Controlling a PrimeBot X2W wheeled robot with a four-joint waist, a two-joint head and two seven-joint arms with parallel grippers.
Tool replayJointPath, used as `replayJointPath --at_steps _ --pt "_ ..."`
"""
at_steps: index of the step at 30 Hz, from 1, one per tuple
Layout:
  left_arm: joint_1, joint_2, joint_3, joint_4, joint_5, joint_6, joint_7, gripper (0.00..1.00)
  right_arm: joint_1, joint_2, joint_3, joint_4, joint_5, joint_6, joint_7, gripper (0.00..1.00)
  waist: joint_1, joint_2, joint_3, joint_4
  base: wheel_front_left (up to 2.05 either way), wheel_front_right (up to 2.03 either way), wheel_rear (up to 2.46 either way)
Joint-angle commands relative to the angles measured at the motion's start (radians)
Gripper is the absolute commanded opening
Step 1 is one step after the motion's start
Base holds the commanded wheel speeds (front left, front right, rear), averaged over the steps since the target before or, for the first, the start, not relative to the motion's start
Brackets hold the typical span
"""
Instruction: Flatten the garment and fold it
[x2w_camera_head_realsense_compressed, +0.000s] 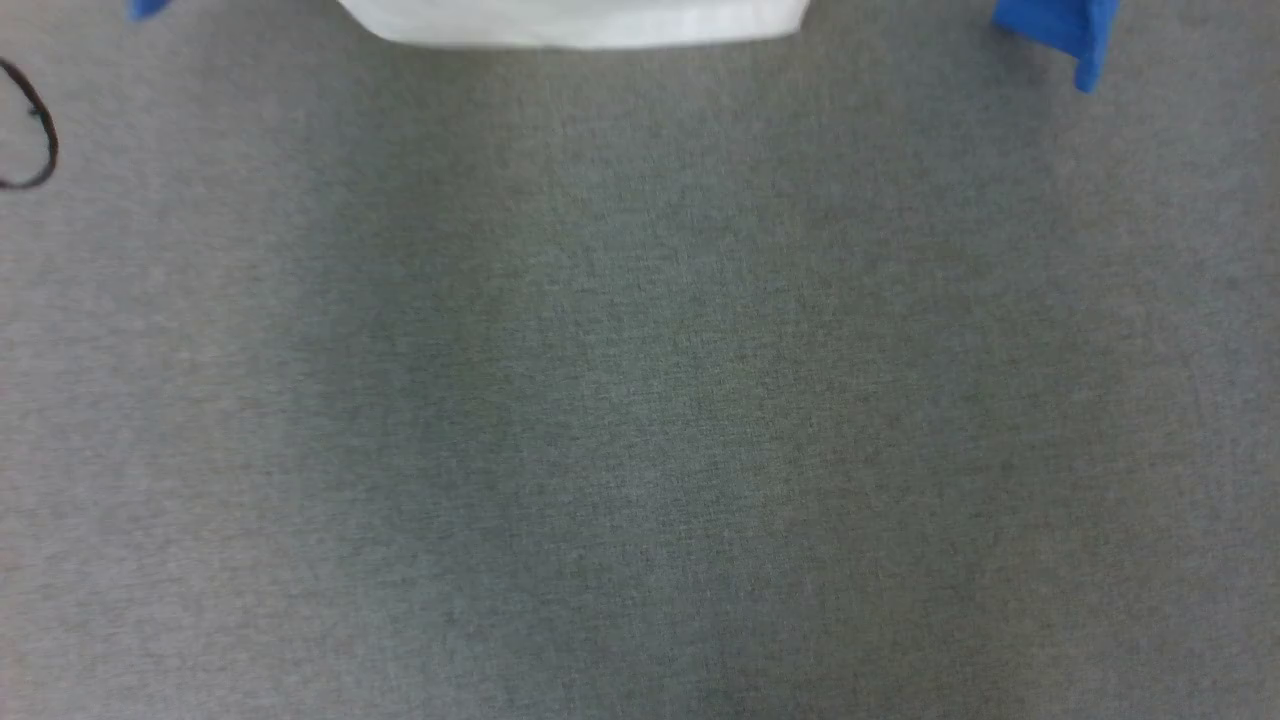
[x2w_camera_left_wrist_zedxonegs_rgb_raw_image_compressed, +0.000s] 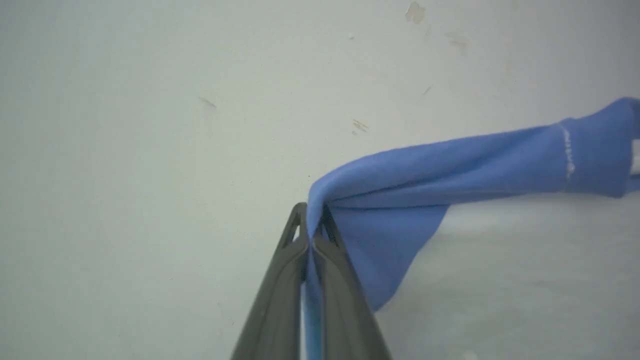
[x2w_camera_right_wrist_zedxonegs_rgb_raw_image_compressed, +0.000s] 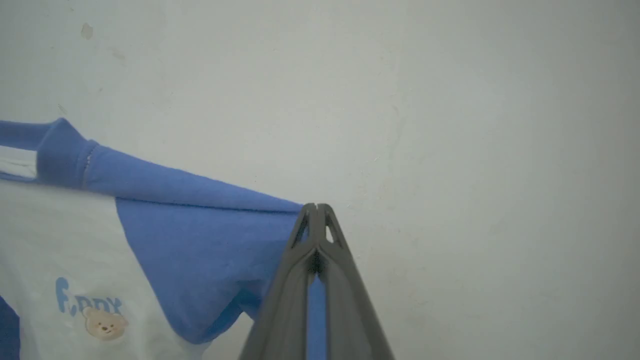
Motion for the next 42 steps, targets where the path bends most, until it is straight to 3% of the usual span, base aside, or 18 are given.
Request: replayJointPath --at_steps 1,8,16,23,30,32,42 --pt "-0.023 0.022 0.013 0.049 0.008 0.002 -0.019 0.00 -0.013 -0.016 0.000 0.029 -0.007 -0.011 -0.027 0.00 -0.0002 0.0000 0.091 -0.028 0.00 0.00 0.00" --pt "-0.029 -0.002 0.015 0.191 -0.012 -0.019 -0.086 0.00 -0.009 0.014 0.103 0.078 0.041 -0.011 -0.077 0.00 -0.0002 0.0000 0.148 -0.021 0.00 0.00 0.00" --pt "0.089 -0.045 0.031 0.277 -0.071 -0.042 -0.136 0.00 0.079 0.011 0.244 0.082 0.124 -0.011 -0.086 0.00 -0.0002 0.0000 0.115 -0.001 0.00 0.00 0.00" --pt "0.386 -0.080 0.069 0.256 -0.143 -0.030 -0.214 0.00 0.342 -0.041 0.356 -0.026 0.215 -0.011 -0.134 0.00 -0.0002 0.0000 -0.022 0.028 0.00 0.00 0.00" --pt "0.852 -0.072 0.102 0.010 -0.186 0.034 -0.242 0.00 0.693 -0.086 0.397 -0.148 0.242 -0.011 -0.153 0.00 -0.0002 0.0000 -0.190 0.043 0.00 0.00 0.00" --pt "0.923 -0.073 0.105 -0.041 -0.196 0.045 -0.236 0.00 0.742 -0.089 0.390 -0.162 0.247 -0.011 -0.150 0.00 -0.0002 0.0000 -0.208 0.045 0.00 0.00 0.00" --pt "1.495 -0.013 0.102 -0.575 -0.219 0.259 -0.038 0.00 1.156 -0.100 0.185 -0.372 0.200 -0.011 -0.068 0.00 -0.0002 0.0000 -0.315 0.055 0.00 0.00 0.00"
